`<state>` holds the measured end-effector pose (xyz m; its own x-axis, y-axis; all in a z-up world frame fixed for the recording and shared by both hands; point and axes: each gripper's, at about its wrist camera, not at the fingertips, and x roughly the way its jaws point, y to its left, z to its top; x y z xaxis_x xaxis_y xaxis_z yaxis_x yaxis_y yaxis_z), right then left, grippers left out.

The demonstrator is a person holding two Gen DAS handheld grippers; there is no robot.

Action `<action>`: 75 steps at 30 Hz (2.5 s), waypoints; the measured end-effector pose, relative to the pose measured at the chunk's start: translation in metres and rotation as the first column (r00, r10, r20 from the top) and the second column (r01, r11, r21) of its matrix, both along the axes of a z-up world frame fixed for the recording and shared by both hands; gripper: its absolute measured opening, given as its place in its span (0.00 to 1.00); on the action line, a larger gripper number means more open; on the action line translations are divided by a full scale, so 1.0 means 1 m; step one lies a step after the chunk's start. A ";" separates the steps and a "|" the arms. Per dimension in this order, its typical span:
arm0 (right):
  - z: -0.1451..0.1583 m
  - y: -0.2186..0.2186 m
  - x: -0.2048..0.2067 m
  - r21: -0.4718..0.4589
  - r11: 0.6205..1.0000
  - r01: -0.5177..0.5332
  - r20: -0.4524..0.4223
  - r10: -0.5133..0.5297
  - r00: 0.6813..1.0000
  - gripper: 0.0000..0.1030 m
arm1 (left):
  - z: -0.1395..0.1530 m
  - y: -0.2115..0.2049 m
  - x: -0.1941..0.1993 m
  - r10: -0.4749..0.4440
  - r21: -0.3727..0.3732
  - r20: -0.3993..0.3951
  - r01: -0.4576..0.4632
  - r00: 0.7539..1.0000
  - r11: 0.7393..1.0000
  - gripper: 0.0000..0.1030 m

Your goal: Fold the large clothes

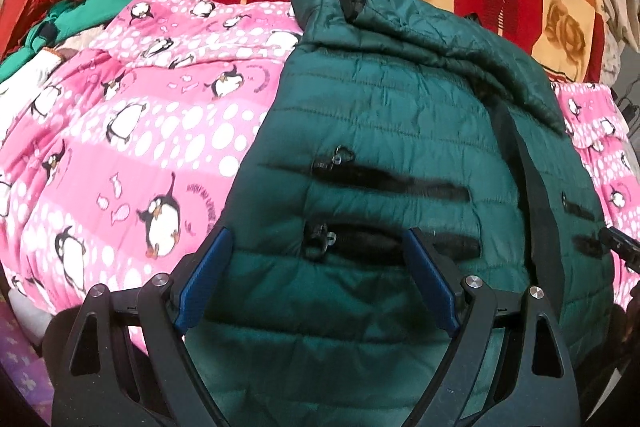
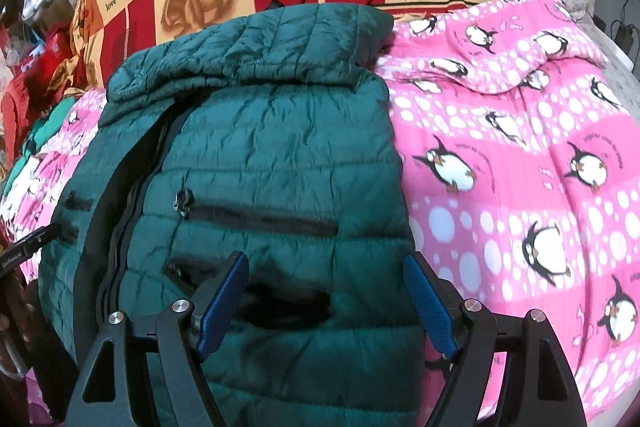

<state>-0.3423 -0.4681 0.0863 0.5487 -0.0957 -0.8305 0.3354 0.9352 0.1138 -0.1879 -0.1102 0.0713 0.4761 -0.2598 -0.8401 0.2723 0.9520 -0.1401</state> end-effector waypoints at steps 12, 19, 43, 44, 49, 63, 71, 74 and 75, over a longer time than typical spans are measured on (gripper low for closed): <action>-0.003 0.001 -0.028 -0.004 1.000 0.009 -0.030 -0.009 1.000 0.76 | 0.000 0.016 -0.014 0.010 -0.019 -0.017 -0.010 1.000 1.000 0.85; -0.009 -0.001 -0.043 0.014 1.000 0.021 -0.046 -0.020 0.999 0.78 | -0.003 0.027 -0.021 0.020 -0.039 -0.044 -0.021 0.999 0.999 0.85; -0.018 -0.003 -0.064 0.045 0.999 -0.001 -0.100 0.005 0.995 0.82 | -0.019 0.055 -0.026 0.020 -0.179 -0.157 -0.048 0.987 0.983 0.87; -0.019 -0.002 -0.065 0.074 0.997 -0.016 -0.096 0.023 0.995 0.82 | -0.020 0.055 -0.027 0.014 -0.178 -0.161 -0.043 0.987 0.983 0.91; -0.029 0.009 -0.064 0.160 0.984 -0.081 -0.090 0.096 0.991 0.82 | -0.027 0.060 -0.024 0.016 -0.188 -0.197 -0.053 0.980 0.981 0.91; -0.031 0.016 -0.071 0.244 0.958 -0.149 -0.015 0.158 0.987 0.77 | -0.040 0.059 -0.033 -0.033 -0.218 -0.248 -0.023 0.968 0.976 0.91; -0.041 0.015 -0.070 0.286 0.945 -0.159 0.008 0.163 0.987 0.77 | -0.042 0.054 -0.033 -0.027 -0.209 -0.237 -0.024 0.971 0.978 0.91; -0.042 0.018 -0.069 0.273 0.948 -0.163 0.012 0.166 0.986 0.77 | -0.043 0.054 -0.035 -0.032 -0.203 -0.213 -0.012 0.976 0.979 0.91; -0.042 0.018 -0.069 0.267 0.949 -0.166 0.010 0.169 0.986 0.77 | -0.043 0.054 -0.035 -0.034 -0.201 -0.211 -0.009 0.977 0.980 0.91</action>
